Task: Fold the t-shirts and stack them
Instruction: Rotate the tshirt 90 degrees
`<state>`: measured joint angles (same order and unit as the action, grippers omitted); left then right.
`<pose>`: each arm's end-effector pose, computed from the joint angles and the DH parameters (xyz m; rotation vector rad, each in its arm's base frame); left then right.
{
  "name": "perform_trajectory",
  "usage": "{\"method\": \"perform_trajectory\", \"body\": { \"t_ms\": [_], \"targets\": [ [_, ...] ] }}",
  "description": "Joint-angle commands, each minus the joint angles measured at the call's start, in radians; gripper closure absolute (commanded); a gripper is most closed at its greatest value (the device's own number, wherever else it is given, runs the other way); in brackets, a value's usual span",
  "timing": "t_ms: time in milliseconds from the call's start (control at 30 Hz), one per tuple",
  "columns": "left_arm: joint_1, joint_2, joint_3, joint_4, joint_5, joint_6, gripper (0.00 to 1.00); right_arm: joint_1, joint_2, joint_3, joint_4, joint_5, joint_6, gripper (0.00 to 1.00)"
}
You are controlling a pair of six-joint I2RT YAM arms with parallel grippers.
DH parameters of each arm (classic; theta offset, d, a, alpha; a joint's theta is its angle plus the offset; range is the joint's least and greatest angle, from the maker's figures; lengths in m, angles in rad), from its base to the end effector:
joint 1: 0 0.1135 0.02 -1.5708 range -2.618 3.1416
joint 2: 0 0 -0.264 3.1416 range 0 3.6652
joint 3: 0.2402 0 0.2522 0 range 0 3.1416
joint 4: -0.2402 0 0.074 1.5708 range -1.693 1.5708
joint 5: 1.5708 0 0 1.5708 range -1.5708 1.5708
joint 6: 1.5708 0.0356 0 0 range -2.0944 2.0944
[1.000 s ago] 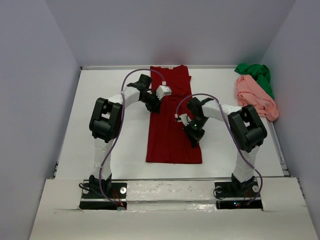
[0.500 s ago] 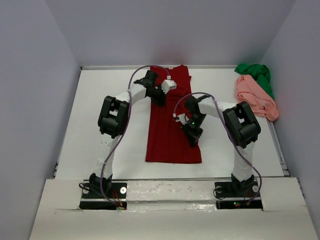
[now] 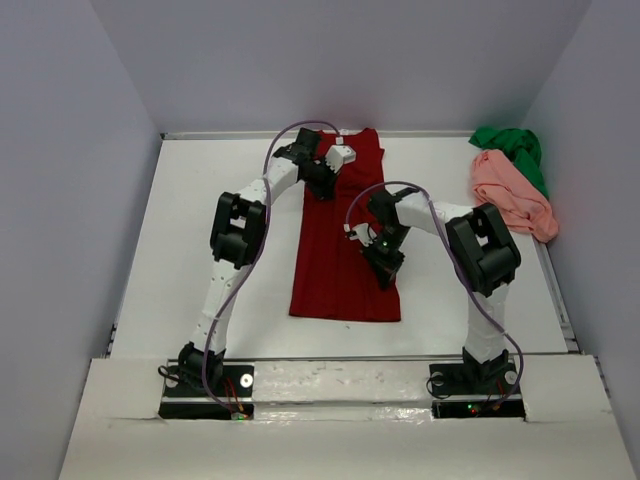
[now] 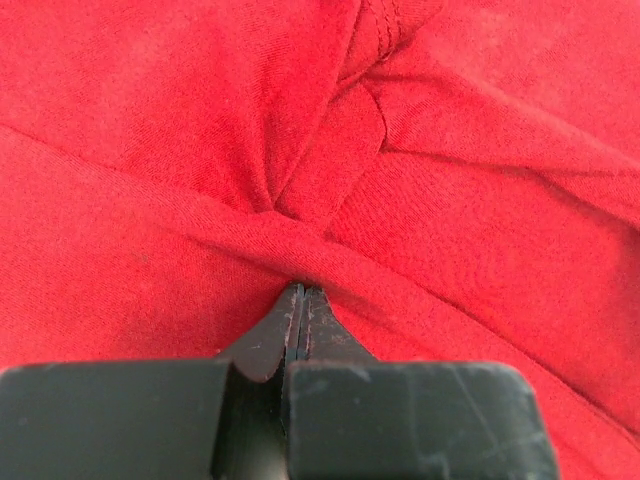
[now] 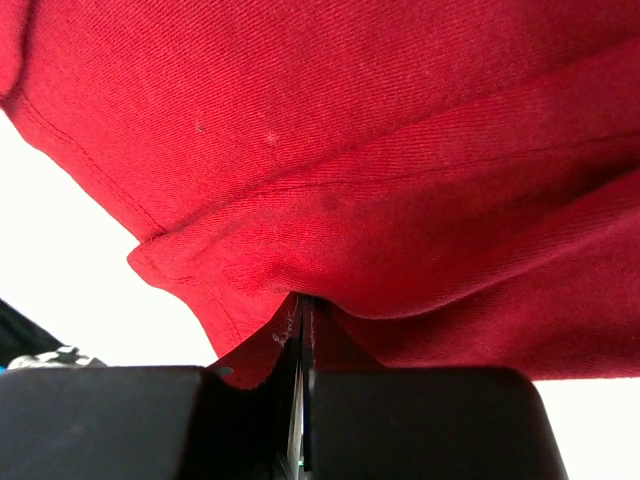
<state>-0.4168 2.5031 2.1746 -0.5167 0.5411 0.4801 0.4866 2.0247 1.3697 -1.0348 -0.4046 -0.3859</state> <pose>0.4978 -0.2405 0.1704 1.2333 1.9966 -0.6190 0.3063 0.1779 0.1432 1.2119 -2.6847 -0.5945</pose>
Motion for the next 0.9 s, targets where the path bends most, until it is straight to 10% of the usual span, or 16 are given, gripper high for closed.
{"method": "perform_trajectory", "body": {
  "t_ms": [0, 500, 867],
  "targets": [
    [0.016, 0.066, 0.106, -0.095, -0.046, -0.032, 1.0, 0.009, 0.046, 0.045, 0.131, 0.116, -0.054, 1.0],
    [0.082, 0.165, 0.315, -0.125, -0.145, -0.092, 1.0, -0.031, 0.195, 0.293, 0.117, 0.228, -0.059, 1.0],
    [0.098, -0.038, 0.113, -0.059, 0.029, -0.083, 0.95, -0.042, 0.108, 0.319, 0.041, 0.199, -0.044, 1.0]
  ]
}}
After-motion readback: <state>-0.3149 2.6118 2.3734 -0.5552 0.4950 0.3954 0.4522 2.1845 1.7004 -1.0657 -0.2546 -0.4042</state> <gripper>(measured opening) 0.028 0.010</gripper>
